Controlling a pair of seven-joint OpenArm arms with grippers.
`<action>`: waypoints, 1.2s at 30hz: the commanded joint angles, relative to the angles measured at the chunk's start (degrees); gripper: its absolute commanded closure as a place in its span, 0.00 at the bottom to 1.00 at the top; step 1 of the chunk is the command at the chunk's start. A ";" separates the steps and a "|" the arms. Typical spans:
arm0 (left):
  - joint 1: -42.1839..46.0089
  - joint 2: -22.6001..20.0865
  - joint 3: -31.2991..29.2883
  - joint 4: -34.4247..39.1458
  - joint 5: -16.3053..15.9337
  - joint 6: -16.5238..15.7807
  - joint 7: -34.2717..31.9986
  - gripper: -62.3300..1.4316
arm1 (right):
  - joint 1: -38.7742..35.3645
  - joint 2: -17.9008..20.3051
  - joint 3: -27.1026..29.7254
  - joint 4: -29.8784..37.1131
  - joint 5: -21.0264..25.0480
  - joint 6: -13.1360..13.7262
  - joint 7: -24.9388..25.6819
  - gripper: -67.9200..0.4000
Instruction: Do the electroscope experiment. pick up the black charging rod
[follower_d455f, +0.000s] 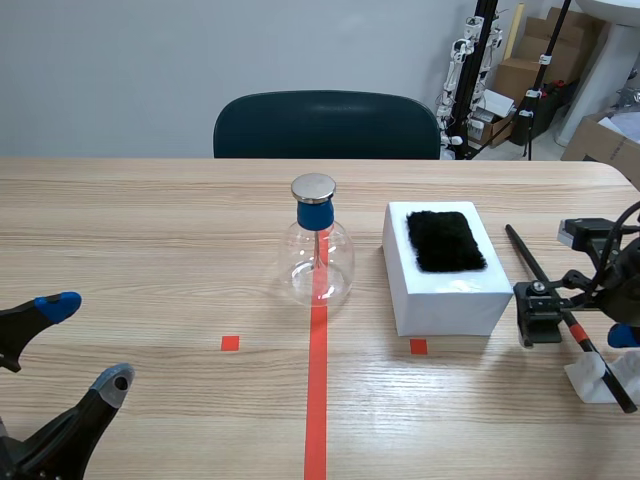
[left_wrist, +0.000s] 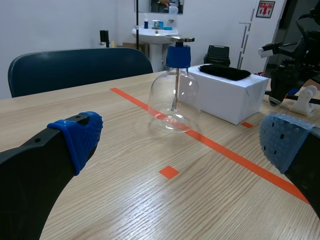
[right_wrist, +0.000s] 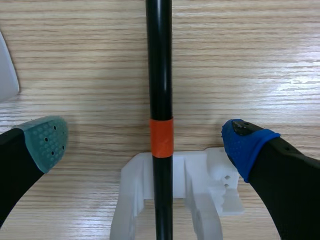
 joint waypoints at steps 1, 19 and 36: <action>-0.33 -0.50 -0.20 0.83 -0.37 -0.13 -0.83 0.00 | 0.87 1.57 0.37 0.17 1.42 0.02 0.04 0.12; -0.31 -0.52 -0.20 0.83 -0.37 -0.13 -0.85 0.00 | 0.96 2.54 0.37 0.17 2.86 0.02 0.39 0.59; -0.31 -0.52 -0.20 0.83 -0.37 -0.13 -0.87 0.00 | 0.96 2.54 0.37 0.17 2.58 0.00 -0.39 0.88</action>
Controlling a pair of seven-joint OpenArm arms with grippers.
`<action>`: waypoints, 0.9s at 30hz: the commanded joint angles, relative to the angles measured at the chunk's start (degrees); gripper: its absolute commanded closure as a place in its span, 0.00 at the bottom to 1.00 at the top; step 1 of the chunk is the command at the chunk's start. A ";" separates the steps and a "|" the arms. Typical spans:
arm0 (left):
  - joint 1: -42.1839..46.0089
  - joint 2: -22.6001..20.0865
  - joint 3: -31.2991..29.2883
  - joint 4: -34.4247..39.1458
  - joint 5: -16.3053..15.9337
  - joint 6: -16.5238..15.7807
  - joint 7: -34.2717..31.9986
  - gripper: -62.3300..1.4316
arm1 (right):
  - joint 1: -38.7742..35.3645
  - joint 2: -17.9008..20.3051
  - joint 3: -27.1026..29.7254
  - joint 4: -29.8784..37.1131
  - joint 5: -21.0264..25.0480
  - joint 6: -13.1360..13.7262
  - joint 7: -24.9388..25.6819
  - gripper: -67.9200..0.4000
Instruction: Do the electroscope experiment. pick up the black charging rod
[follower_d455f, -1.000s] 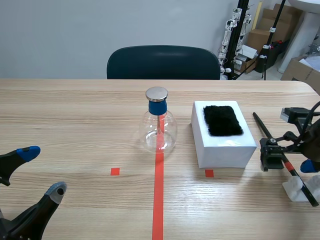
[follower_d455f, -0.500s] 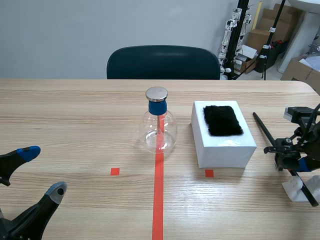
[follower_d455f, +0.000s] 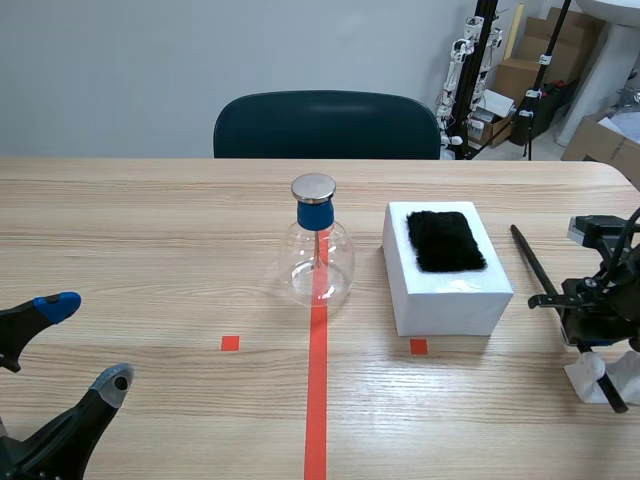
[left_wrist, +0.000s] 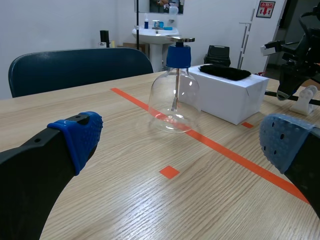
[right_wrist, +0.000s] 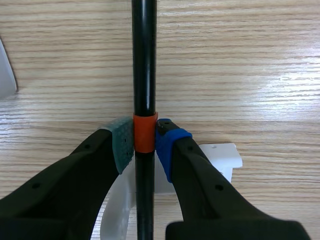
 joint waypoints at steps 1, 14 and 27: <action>-0.33 -0.52 -0.20 0.83 -0.39 -0.13 -0.85 0.00 | 0.96 0.81 0.37 0.17 -0.39 0.00 0.02 0.91; -0.33 -0.52 -0.20 0.83 -0.39 -0.13 -0.85 0.00 | 0.94 0.81 0.35 0.17 -2.10 0.04 0.42 0.99; -0.33 -0.52 -0.20 0.83 -0.39 -0.13 -0.85 0.00 | 0.81 0.81 0.37 1.27 -1.64 0.02 0.44 0.99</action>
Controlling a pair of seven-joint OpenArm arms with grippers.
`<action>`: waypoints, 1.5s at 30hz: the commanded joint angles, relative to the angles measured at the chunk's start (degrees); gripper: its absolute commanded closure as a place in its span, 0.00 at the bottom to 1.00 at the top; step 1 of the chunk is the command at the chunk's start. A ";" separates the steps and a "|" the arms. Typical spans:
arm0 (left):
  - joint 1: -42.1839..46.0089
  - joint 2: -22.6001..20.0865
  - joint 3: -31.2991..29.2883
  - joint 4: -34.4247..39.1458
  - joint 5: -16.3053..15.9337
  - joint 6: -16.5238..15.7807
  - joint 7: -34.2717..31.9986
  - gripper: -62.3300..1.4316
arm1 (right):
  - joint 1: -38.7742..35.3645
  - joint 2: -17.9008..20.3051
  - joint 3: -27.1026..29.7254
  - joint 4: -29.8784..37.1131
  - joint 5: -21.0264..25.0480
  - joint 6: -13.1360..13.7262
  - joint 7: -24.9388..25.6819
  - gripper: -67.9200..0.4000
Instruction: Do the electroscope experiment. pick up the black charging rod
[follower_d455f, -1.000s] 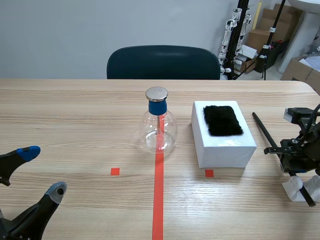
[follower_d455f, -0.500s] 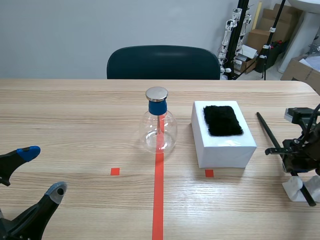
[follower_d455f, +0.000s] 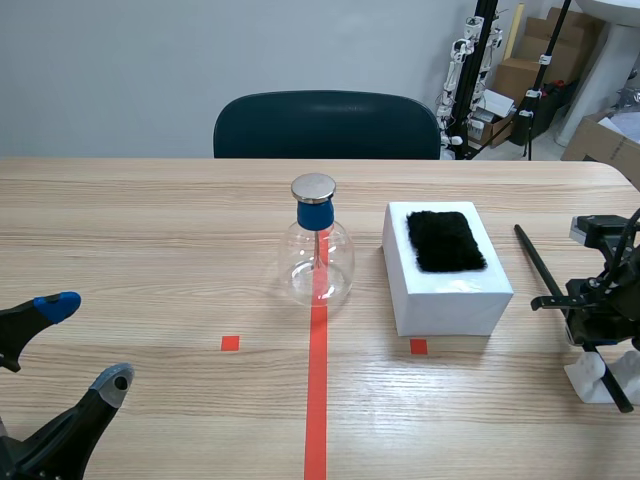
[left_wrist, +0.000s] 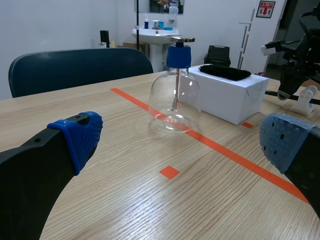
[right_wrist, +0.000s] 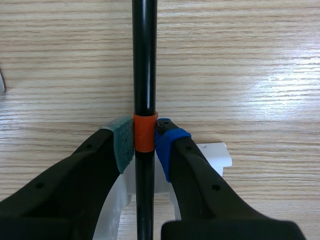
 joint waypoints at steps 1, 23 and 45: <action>-0.33 -0.52 -0.20 0.83 -0.39 -0.13 -0.85 0.00 | 0.79 0.79 0.37 1.60 0.20 0.00 0.00 0.99; -0.33 -0.52 -0.20 0.83 -0.39 -0.13 -0.87 0.00 | -10.99 0.81 9.27 27.61 -2.86 -0.20 -1.57 0.99; -0.33 -0.52 -0.20 0.83 -0.39 -0.13 -0.85 0.00 | -54.21 -3.67 14.51 61.79 -52.54 -8.17 50.18 0.99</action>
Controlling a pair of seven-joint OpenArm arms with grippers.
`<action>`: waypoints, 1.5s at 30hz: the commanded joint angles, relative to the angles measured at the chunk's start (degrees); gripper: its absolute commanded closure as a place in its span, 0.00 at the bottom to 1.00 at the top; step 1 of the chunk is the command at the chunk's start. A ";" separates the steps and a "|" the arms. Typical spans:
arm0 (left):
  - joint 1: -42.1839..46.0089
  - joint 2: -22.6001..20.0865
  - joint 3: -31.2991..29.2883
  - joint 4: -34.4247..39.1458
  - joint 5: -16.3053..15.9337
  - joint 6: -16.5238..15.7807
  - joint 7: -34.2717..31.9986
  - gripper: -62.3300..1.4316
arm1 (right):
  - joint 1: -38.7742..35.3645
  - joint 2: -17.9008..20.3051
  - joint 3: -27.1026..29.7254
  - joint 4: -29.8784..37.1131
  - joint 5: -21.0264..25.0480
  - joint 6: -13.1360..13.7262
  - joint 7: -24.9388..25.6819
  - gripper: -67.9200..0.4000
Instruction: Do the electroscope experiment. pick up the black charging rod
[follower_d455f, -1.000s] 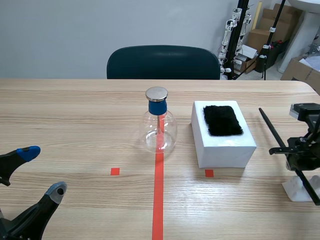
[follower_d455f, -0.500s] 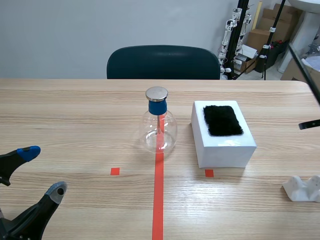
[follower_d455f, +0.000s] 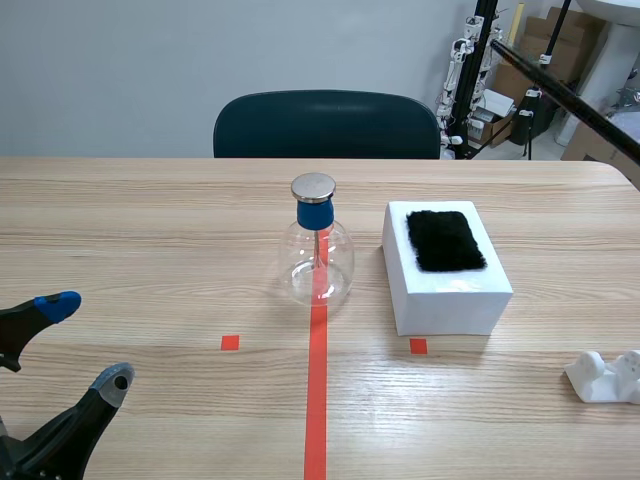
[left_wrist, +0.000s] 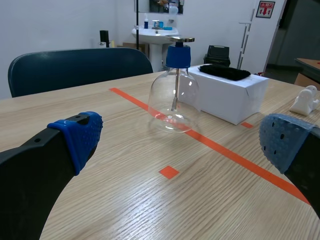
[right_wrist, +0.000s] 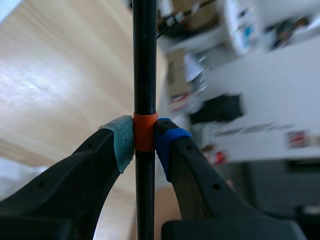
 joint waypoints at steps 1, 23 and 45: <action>-0.33 -0.52 -0.20 0.83 -0.39 -0.13 -0.85 0.00 | -2.05 -2.71 0.04 0.09 -3.69 -3.19 5.22 0.99; -0.33 -0.50 -0.20 0.83 -0.39 -0.13 -0.85 0.00 | -21.73 -15.65 -5.92 0.07 -21.97 -26.38 44.70 0.99; -0.33 -0.50 -0.20 0.83 -0.39 -0.13 -0.85 0.00 | -22.05 -15.67 -8.85 -0.57 -23.45 -24.46 44.52 0.99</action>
